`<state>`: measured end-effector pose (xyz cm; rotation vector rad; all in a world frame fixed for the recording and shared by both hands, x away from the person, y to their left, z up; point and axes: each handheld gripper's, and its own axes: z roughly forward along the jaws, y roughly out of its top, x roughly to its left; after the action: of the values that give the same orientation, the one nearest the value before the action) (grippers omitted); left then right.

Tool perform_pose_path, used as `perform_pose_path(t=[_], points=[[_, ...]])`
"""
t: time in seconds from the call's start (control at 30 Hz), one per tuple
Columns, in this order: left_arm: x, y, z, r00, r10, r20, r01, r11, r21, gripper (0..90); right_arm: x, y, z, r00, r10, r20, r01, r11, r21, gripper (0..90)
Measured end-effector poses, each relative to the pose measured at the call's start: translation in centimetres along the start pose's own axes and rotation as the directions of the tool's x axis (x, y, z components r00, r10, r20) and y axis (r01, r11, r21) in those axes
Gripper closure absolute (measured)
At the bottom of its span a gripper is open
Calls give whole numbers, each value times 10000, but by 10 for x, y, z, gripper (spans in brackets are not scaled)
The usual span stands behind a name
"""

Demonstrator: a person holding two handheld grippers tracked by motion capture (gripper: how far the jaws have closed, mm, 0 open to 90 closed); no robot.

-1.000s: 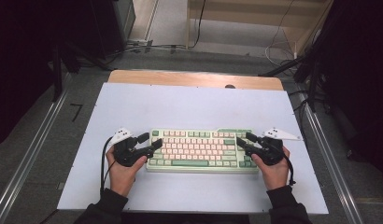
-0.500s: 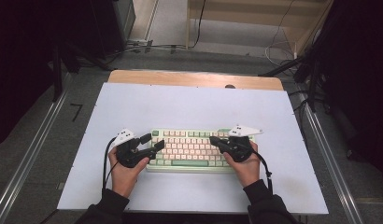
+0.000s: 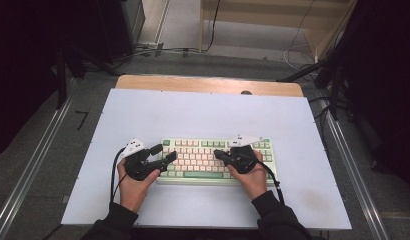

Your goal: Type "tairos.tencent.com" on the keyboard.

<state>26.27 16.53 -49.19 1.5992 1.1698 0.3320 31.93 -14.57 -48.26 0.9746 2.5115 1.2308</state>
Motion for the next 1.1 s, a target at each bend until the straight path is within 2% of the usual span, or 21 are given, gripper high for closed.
perform_pose_path(t=[0.07, 0.33, 0.47, 0.83, 0.93, 1.0, 1.1], points=[[0, -1, 1, 10000, 37, 10, -37, 10000, 51, 323, 1, 0, 2, 9999, -133, 101, 132, 9998, 115, 876], [-1, -1, 1, 10000, 66, 4, -66, 9999, 158, 324, -1, 1, 3, 9994, -77, 333, 69, 9997, 219, 876], [-1, -1, 1, 10000, 59, 23, -59, 10000, 67, 324, 0, 0, 4, 9994, -76, 338, 67, 9996, 256, 876], [-2, -2, 2, 10000, 45, 39, -46, 9998, 179, 324, 0, 0, 6, 9991, -162, 398, 150, 9994, 306, 876], [-4, -2, 3, 9999, 90, 58, -92, 9998, 192, 324, 1, 0, 7, 9991, -93, 421, 73, 9989, 470, 876], [-5, -2, 3, 9999, 132, 25, -132, 9997, 222, 323, 2, 2, 2, 9996, -85, 257, 82, 9999, 110, 869], [-5, -2, 4, 9999, 116, 66, -117, 9997, 230, 323, 1, 5, -6, 9997, 51, 234, -42, 9992, -391, 801]])
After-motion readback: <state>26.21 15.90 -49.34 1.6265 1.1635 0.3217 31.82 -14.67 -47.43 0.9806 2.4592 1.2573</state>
